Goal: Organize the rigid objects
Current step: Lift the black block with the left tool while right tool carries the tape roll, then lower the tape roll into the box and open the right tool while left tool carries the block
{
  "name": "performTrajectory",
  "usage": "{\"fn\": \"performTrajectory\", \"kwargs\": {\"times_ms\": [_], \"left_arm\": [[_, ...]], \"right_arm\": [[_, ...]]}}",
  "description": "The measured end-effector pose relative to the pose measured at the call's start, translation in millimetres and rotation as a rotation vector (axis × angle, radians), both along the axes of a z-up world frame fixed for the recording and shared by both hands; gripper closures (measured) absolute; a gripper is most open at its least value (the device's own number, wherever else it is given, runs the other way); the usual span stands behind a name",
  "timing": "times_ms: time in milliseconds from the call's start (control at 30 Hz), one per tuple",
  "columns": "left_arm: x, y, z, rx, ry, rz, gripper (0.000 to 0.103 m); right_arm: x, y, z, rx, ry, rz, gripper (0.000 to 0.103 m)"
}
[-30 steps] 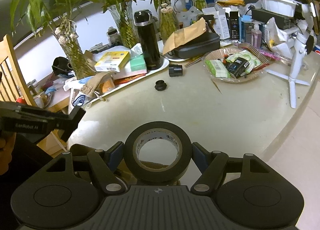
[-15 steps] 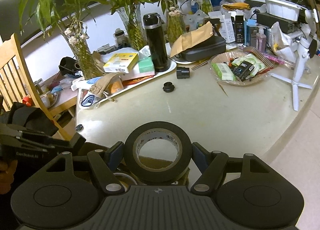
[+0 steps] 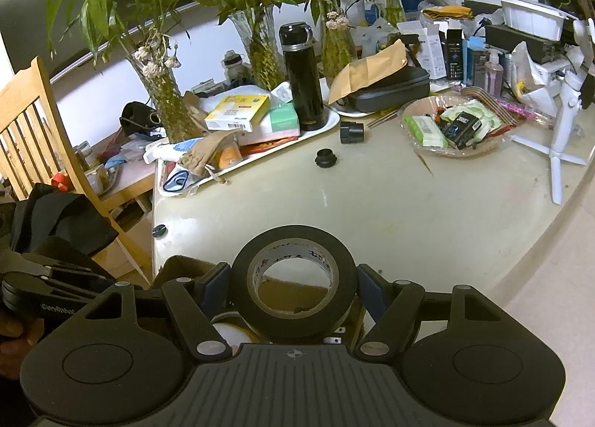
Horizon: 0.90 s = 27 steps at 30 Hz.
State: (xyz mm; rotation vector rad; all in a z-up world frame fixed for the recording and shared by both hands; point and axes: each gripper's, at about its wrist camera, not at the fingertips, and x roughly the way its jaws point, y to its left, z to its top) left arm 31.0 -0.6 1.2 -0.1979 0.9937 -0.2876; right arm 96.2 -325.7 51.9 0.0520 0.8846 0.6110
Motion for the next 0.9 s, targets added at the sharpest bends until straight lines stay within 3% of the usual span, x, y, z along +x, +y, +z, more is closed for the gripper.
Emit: {"fn": "performTrajectory", "kwargs": {"times_ms": [167,467,667,800,900], "left_arm": [[-4,0,6,0.023,-0.032,-0.004,0.062],[-14,-11,12,0.158,-0.139,-0.062,0.062],[-15,-7,11,0.155,-0.168,-0.056,0.062],[-18,-7,11,0.169,-0.19,-0.049,0.048],[-19,-6,11,0.169,-0.207,-0.047,0.048]], "right_arm": [[-5,0,-4,-0.004,0.012,0.003,0.028],[-13,3,-13,-0.01,0.037,0.017,0.028],[-19,8,-20,-0.01,0.058,0.035,0.028],[-22,15,-23,-0.005,0.07,0.052,0.028],[-22,21,-23,0.0,0.073,0.065,0.028]]}}
